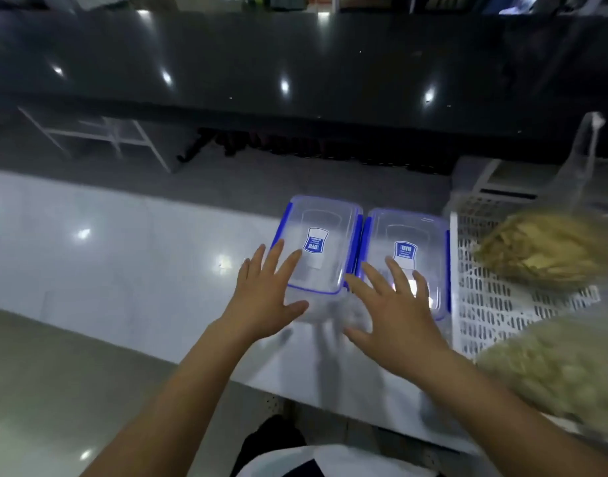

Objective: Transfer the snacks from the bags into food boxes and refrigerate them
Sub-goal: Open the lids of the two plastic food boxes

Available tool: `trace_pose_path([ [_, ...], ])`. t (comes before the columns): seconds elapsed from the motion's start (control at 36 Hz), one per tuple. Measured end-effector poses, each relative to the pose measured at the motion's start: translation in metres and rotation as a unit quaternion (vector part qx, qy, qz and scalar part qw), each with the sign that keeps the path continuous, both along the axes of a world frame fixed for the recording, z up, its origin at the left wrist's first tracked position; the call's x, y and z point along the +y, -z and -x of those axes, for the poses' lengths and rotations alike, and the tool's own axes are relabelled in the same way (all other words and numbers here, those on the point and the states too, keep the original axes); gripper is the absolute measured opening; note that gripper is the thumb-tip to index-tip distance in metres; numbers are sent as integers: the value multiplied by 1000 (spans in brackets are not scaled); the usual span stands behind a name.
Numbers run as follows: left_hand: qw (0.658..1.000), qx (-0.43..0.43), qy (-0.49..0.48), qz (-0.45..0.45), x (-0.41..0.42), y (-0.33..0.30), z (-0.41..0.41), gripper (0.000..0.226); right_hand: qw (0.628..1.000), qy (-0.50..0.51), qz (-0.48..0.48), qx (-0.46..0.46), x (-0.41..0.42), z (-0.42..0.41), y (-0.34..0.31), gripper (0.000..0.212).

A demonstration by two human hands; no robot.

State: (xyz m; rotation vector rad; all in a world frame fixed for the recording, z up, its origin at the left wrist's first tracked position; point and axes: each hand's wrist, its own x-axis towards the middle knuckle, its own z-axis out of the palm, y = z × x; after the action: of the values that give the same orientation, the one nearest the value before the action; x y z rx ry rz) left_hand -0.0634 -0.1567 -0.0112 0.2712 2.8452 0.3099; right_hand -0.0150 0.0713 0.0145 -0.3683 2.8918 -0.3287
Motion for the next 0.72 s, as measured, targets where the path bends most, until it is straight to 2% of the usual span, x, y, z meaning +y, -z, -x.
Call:
trace_pose_path([
  [0.14, 996, -9, 91, -20, -22, 18, 32, 92, 993, 66, -101, -20, -43, 21, 21, 84],
  [0.22, 990, -1, 138, -22, -40, 27, 39, 89, 985, 116, -125, -11, -61, 22, 29, 80],
  [0.36, 982, 17, 185, -33, -76, 40, 48, 84, 980, 180, -90, 3, -96, 12, 33, 77],
  [0.56, 983, 12, 169, -70, -139, 44, 48, 76, 981, 190, -36, 0, -156, 13, 38, 73],
  [0.72, 985, -25, 151, -73, -196, 35, 40, 76, 982, 179, 12, -58, -207, 6, 35, 72],
])
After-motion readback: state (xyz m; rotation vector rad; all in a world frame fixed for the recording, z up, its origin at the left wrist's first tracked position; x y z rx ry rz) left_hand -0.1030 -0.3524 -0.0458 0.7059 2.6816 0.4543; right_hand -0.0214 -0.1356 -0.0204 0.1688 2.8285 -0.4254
